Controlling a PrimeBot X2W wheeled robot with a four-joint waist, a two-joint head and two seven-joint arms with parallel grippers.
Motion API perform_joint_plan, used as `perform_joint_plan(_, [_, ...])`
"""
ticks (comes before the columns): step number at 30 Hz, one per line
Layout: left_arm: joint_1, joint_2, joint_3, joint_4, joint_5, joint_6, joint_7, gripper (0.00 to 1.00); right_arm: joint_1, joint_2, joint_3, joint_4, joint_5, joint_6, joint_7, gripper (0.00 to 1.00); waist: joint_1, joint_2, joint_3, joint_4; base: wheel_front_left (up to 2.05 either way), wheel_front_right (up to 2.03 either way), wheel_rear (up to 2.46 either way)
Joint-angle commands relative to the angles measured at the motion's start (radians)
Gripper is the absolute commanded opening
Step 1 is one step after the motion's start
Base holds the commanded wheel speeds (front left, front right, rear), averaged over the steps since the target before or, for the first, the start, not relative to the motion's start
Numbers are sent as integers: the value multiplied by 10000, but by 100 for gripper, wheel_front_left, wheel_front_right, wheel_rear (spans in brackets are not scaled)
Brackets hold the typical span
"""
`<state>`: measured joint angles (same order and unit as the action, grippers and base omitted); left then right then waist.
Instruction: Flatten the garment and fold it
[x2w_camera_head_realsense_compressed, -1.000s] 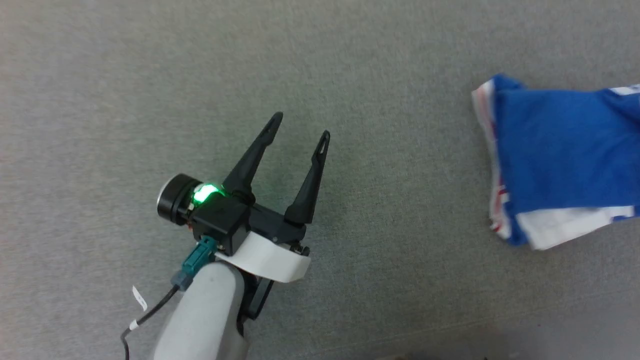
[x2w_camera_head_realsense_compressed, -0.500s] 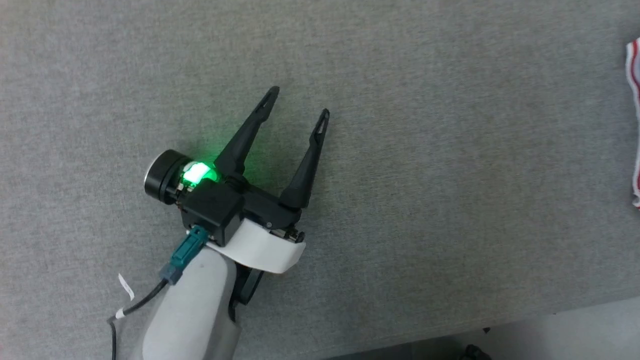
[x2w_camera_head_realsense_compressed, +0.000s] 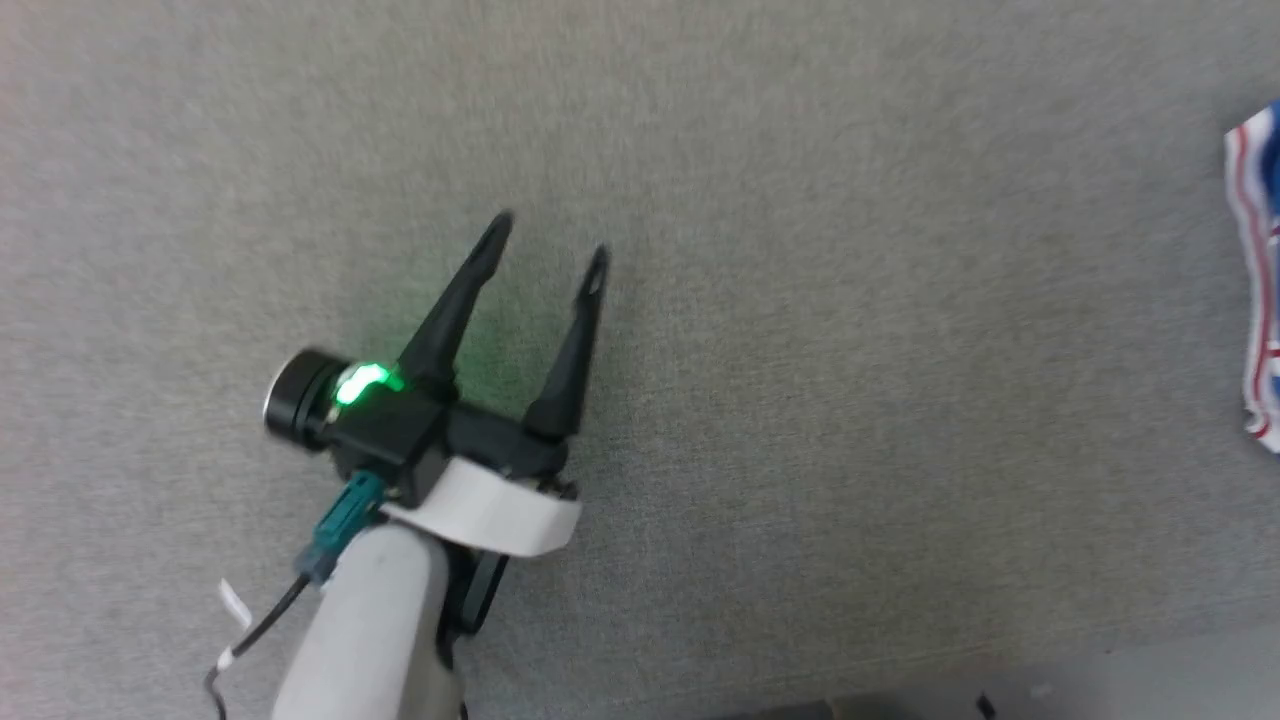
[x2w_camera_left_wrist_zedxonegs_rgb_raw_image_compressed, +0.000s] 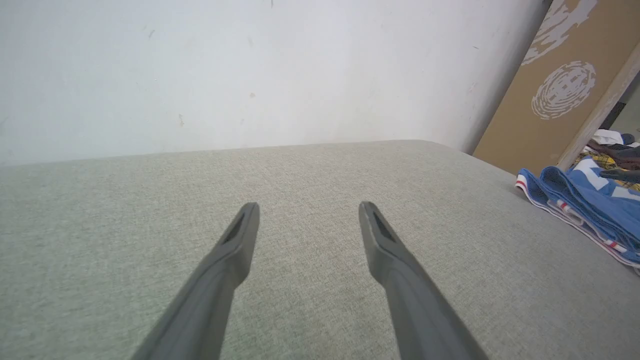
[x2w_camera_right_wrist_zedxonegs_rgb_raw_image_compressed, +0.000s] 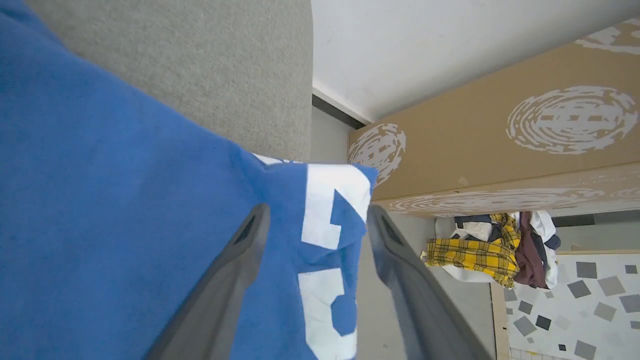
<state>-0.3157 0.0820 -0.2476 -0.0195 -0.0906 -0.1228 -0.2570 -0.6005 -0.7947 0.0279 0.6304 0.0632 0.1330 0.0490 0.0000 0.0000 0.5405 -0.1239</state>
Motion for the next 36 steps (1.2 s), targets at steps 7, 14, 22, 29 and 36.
perform_joint_plan(7, [1103, -153, 887, 9, -202, 109, -47, 100, 230, 684, -385, -1727, 525, -23, -140, 100, 0, 0, -2668, -246, 0, 0, 0])
perform_joint_plan(14, [1899, -248, 1812, -22, -255, 528, -47, 100, 1006, 2277, -882, -4162, 1086, -23, -502, 100, 0, 0, -3769, 91, 0, 0, 0])
perform_joint_plan(22, [2505, -295, 2125, -127, -140, 887, -47, 100, 2749, 4600, -1158, -6604, 1067, -23, -1203, 100, 0, 0, -4286, 584, 0, 0, 0])
perform_joint_plan(29, [2768, -309, 2093, 54, -19, 1126, -47, 100, 4402, 6177, -865, -7138, 1158, -23, -1886, 100, 0, 0, -4415, 1026, 0, 0, 0])
perform_joint_plan(36, [2998, -313, 2016, 574, 7, 1197, -47, 100, 5652, 7074, -762, -6591, 1065, -23, -2512, 100, 0, 0, -4599, 1361, 0, 0, 0])
